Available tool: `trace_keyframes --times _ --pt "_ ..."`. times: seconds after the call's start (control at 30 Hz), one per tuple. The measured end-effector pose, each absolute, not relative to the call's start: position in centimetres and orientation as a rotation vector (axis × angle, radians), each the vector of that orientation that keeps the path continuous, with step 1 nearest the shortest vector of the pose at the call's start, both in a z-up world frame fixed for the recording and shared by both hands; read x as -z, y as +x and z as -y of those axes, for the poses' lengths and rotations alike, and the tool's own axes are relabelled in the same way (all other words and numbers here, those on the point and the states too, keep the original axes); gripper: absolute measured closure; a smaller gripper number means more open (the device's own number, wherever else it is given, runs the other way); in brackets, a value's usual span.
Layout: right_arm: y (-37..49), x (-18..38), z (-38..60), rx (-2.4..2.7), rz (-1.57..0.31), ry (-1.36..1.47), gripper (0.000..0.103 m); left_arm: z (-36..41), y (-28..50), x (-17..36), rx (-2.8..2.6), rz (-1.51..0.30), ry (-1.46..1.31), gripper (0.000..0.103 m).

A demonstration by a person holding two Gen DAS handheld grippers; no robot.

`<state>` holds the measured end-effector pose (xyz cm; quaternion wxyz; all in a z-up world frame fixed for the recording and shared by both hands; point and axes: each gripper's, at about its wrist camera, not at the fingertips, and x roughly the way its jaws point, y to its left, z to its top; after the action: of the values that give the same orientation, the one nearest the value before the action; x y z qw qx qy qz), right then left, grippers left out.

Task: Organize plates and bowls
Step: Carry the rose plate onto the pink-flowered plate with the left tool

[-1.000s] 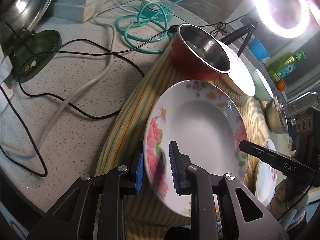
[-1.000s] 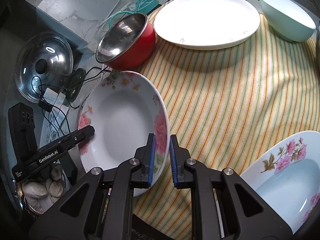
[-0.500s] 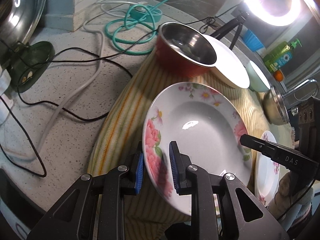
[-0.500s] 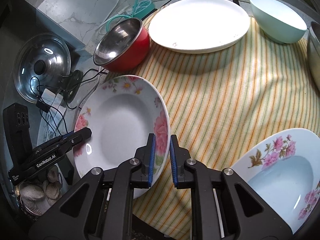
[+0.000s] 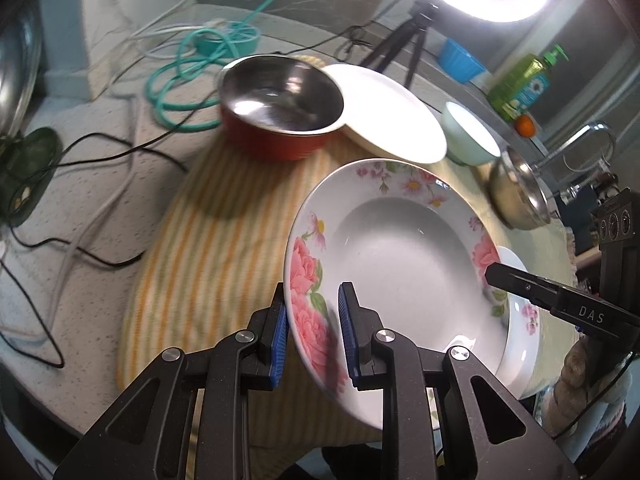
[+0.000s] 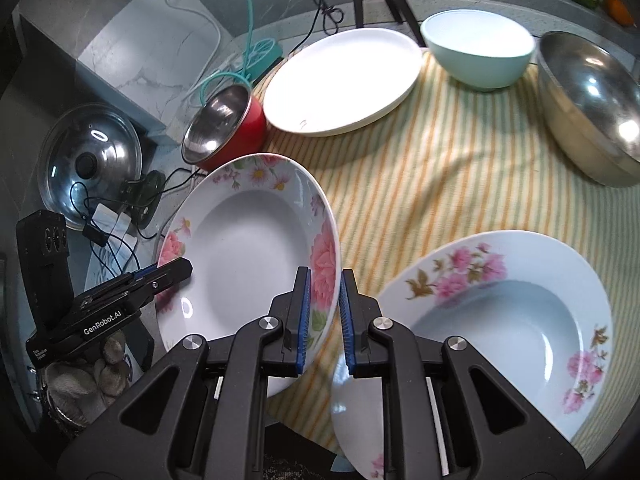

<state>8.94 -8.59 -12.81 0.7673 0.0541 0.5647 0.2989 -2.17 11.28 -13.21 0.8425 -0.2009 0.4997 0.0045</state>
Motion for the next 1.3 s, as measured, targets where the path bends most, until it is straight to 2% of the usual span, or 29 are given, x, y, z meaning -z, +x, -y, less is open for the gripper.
trace_keyframes --times 0.7,1.3 --pt "7.2 12.7 22.3 -0.434 -1.229 0.221 0.089 0.6 0.4 13.5 0.229 -1.118 -0.318 0.081" --pt "6.3 14.6 26.2 -0.369 -1.247 0.240 0.089 5.0 0.7 14.2 0.281 -1.159 -0.220 0.081"
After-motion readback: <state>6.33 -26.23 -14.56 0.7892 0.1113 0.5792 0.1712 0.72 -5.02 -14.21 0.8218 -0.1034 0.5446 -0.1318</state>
